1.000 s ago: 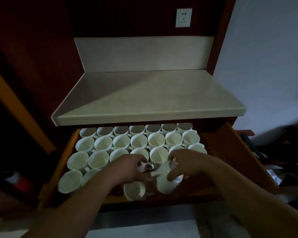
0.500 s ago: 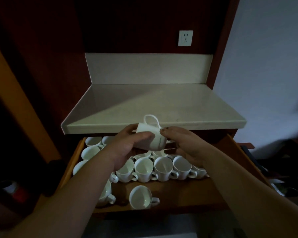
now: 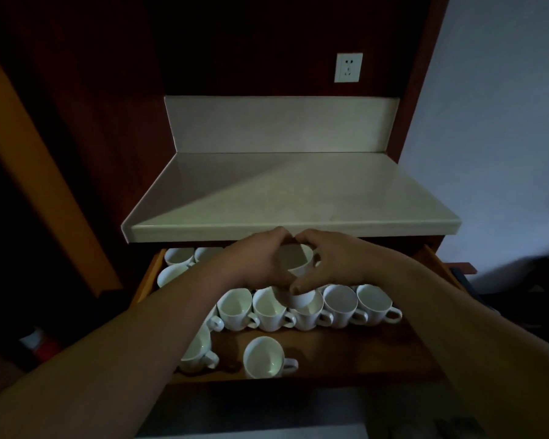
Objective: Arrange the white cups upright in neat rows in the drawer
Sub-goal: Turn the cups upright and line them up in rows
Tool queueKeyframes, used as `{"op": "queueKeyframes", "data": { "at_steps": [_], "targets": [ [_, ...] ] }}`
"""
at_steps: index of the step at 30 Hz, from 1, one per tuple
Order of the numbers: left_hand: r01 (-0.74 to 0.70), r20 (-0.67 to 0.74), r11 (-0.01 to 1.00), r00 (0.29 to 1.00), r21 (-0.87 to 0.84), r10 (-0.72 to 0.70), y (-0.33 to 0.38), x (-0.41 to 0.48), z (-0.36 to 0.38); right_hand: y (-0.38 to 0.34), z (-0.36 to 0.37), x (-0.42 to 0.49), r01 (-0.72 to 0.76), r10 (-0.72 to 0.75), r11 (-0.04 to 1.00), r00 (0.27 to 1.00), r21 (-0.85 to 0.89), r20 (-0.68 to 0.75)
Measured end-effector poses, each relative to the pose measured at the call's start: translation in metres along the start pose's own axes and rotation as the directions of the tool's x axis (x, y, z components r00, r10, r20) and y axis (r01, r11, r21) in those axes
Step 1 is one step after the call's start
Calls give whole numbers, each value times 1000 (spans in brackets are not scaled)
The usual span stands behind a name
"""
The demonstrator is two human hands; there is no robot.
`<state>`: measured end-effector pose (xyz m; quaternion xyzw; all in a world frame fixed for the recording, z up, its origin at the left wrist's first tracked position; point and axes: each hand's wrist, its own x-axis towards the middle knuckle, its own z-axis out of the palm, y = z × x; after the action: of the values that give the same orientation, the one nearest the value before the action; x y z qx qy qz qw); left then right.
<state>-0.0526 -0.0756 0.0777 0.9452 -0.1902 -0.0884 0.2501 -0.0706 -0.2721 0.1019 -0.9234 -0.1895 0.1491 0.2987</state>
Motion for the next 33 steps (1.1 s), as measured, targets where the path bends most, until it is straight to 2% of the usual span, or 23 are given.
{"op": "queueKeyframes", "data": {
  "at_steps": [2,4,7,10,14,16,18,20,24,27,33],
  "targets": [
    [73,28,986,997,-148,-70,-2,1,0,3,3,-1,-26,26,1000,1000,-13,8],
    [156,51,927,988,-341,-147,-5,1,7,8,7,-2,-59,59,998,998,9,-7],
    [199,93,824,980,-530,-177,-9,2,28,17,15,-4,-65,68,995,997,81,-39],
    [192,83,767,980,-612,-179,-9,3,49,28,27,-4,-77,93,980,993,183,-78],
    [265,97,677,956,-687,-276,-19,-1,69,44,43,-8,-191,207,973,971,130,-118],
    [272,66,758,954,-593,-291,-31,-9,77,58,53,-12,-255,260,963,964,86,-61],
    [275,68,895,961,-353,-268,-43,-20,86,71,65,-13,-273,273,962,962,-20,-11],
    [255,118,954,964,-156,-239,-53,-32,96,79,78,-13,-270,273,956,962,-112,10],
    [243,181,968,951,64,-251,-63,-42,119,89,107,-10,-287,298,918,955,-273,-2],
    [252,234,960,933,121,-274,-66,-42,134,98,123,-7,-286,309,909,951,-304,29],
    [243,223,944,930,221,-292,-62,-34,142,107,132,-1,-283,318,898,947,-337,50]
  ]
}}
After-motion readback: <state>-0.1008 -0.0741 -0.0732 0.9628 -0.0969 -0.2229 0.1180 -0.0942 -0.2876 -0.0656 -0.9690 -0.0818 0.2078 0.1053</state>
